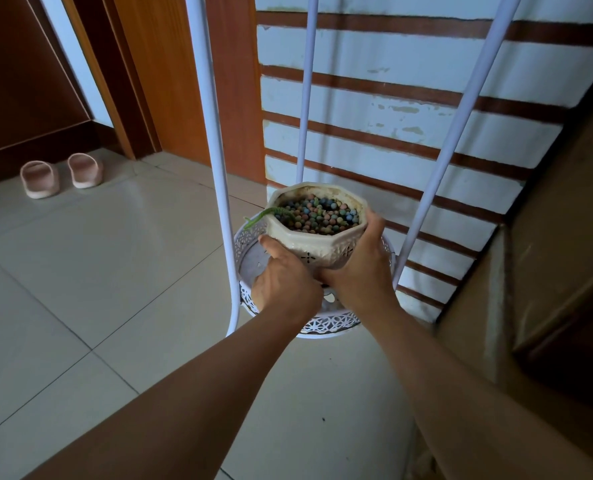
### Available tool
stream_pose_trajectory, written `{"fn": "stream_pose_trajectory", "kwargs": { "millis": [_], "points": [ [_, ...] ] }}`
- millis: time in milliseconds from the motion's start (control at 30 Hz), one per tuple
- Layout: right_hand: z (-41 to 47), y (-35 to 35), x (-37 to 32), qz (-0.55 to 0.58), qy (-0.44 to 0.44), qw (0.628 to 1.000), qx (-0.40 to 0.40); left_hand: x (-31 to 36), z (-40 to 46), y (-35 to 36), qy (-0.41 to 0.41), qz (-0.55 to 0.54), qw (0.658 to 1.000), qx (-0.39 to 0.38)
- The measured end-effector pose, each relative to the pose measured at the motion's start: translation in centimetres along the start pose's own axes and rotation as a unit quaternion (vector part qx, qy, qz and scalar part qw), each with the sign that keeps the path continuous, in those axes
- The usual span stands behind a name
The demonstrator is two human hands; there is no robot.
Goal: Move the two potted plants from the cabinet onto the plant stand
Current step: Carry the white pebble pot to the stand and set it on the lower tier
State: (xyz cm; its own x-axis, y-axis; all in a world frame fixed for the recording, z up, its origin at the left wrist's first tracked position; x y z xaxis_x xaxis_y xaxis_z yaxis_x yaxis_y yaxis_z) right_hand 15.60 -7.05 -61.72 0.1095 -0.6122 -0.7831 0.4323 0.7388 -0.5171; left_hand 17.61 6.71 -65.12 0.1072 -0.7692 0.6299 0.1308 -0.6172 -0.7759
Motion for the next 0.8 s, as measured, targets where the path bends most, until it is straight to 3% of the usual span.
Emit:
{"fn": "stream_pose_trajectory", "kwargs": {
  "millis": [367,533,800],
  "points": [
    [-0.4,0.0,0.0,-0.022,0.000,1.000,0.003,-0.2,1.0,0.1,-0.008,-0.021,0.999,-0.023],
    [0.1,-0.3,0.3,0.016,0.002,0.998,-0.053,-0.2,0.1,0.0,-0.033,-0.051,0.998,-0.022],
    [0.0,-0.5,0.2,0.015,0.005,0.999,-0.037,-0.1,-0.3,-0.6,-0.012,-0.045,0.999,-0.018]
  ]
}}
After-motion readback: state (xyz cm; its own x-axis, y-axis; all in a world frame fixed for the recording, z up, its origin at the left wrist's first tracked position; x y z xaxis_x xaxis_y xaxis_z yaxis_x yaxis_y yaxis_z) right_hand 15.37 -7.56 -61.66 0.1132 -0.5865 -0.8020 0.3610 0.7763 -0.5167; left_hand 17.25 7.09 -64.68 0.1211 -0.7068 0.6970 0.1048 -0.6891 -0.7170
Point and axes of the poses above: each hand's wrist, its own z-axis towards the middle knuckle, its own y-axis out of the palm, x = y × z, the point moved 9 cm from there along z, towards the middle knuckle, and after that the axes turned 3 degrees about -z, right-handed, at the moved point
